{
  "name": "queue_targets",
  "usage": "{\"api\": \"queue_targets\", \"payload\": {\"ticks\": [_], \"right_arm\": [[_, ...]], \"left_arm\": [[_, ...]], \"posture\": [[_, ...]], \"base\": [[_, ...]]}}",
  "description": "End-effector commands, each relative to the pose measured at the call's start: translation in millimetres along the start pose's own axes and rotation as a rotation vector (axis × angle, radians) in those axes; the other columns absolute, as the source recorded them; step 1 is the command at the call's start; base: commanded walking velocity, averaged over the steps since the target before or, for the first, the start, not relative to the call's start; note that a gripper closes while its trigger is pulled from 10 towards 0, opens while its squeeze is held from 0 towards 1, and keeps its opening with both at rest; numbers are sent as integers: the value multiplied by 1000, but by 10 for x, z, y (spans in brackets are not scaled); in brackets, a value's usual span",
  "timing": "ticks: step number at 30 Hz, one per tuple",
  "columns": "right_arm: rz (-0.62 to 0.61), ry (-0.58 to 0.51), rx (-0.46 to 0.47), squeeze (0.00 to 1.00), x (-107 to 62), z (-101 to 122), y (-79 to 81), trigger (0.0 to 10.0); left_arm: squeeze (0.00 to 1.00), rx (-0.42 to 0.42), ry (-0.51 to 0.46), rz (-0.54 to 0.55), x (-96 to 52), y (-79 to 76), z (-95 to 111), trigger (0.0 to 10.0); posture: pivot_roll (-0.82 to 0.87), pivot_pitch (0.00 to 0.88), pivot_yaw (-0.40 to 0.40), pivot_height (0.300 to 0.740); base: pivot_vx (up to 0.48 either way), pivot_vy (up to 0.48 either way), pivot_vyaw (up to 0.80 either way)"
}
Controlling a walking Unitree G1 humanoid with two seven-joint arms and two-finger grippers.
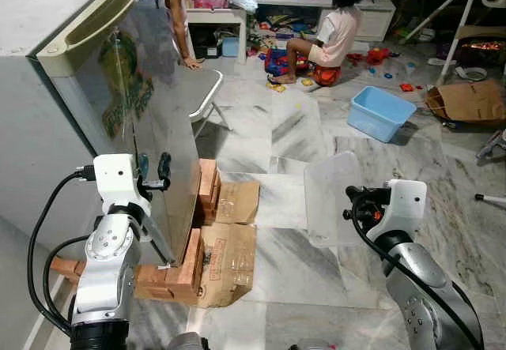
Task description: Restocking fridge
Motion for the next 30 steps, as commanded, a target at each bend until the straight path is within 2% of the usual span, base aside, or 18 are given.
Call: {"api": "queue_targets", "payload": {"ticks": [1,13,15,16,17,18,28,30], "right_arm": [[-2,-20,-7,0,4,53,-4,10000],[-2,-20,-7,0,4,53,-4,10000],[1,-23,-6,0,6,59,4,10000],[-5,-20,11,0,-23,51,-6,10000],[-12,-16,36,0,-59,40,-16,10000],[-12,-14,40,0,-65,36,-17,10000],[-1,-5,45,0,-58,3,5,10000],[-4,-6,46,0,-60,5,1,10000]], "left_arm": [[0,2,-3,-1,17,-1,8,10000],[0,2,-3,-1,17,-1,8,10000],[0,3,-5,-2,22,-2,8,10000],[0,12,-1,39,15,95,9,10000],[0,25,2,102,-7,234,13,10000],[0,29,2,123,-18,275,16,10000],[0,26,19,126,-65,295,-25,10000],[0,24,20,153,-33,346,-29,10000]], "posture": [[-54,0,3,740],[-54,0,3,740],[0,0,0,740],[-59,36,7,740],[-55,36,7,740],[-54,36,7,740],[-45,36,8,740],[-48,37,10,740]], "base": [[0,0,0],[0,0,0],[0,0,0],[0,0,0],[0,0,0],[0,0,0],[0,0,0],[0,0,0]]}}
Point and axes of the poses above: a point about 5 cm out from each wrist's last joint towards the gripper, its own x axis pointing out of the wrist towards the gripper, its own z axis along the axis of the wrist's last joint, y = z × x, the point moved 2 cm from there along x, pointing out of the wrist towards the gripper, and after that the axes turned 8 degrees about -x, right-handed, at the moved point
